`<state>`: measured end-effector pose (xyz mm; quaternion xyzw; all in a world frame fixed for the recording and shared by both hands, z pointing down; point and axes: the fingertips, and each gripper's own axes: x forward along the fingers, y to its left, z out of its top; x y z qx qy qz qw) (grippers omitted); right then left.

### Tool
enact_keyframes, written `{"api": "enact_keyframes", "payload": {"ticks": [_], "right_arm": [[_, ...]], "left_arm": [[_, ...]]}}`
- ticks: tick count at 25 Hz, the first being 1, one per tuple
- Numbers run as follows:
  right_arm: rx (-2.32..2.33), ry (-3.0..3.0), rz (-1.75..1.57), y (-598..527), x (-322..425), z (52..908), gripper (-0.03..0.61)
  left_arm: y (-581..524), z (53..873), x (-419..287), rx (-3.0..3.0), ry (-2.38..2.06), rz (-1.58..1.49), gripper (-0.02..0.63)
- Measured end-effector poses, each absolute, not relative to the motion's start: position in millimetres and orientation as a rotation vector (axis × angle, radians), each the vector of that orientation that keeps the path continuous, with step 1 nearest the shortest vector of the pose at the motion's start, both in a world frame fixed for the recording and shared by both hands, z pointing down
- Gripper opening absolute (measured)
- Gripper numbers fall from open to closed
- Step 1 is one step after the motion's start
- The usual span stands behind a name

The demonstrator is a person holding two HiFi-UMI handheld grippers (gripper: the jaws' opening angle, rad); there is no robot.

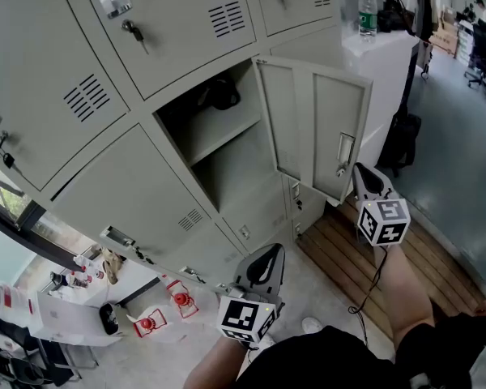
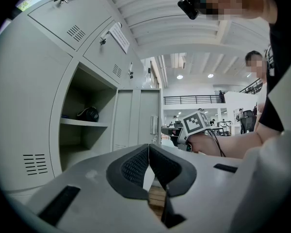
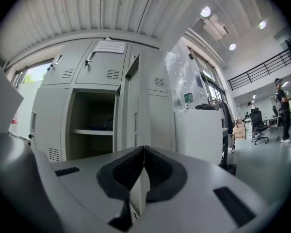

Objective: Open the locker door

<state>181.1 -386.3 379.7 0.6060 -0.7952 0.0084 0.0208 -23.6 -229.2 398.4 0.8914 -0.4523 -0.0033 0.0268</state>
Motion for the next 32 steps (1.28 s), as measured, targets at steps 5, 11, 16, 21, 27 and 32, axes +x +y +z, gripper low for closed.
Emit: {"api": "enact_keyframes", "payload": {"ticks": [5, 11, 16, 21, 27, 32], "right_arm": [[1.871, -2.468, 0.026, -388, 183, 380, 0.055], [1.858, -2.474, 0.028, -391, 185, 380, 0.055], [1.856, -2.498, 0.022, -389, 187, 376, 0.057], [1.852, -2.541, -0.051, -377, 187, 360, 0.057], [1.688, -2.671, -0.117, -358, 157, 341, 0.055], [1.454, -2.790, -0.121, -342, 112, 343, 0.054]], "left_arm": [[-229, 401, -21, 2.739, -1.397, 0.010, 0.017], [-231, 399, -18, 2.743, -1.417, -0.014, 0.017], [-232, 402, -16, 2.727, -1.429, -0.010, 0.017], [-234, 401, -13, 2.724, -1.444, -0.013, 0.017], [-234, 401, -8, 2.693, -1.495, -0.017, 0.017], [-230, 403, -9, 2.642, -1.586, -0.016, 0.017]]}}
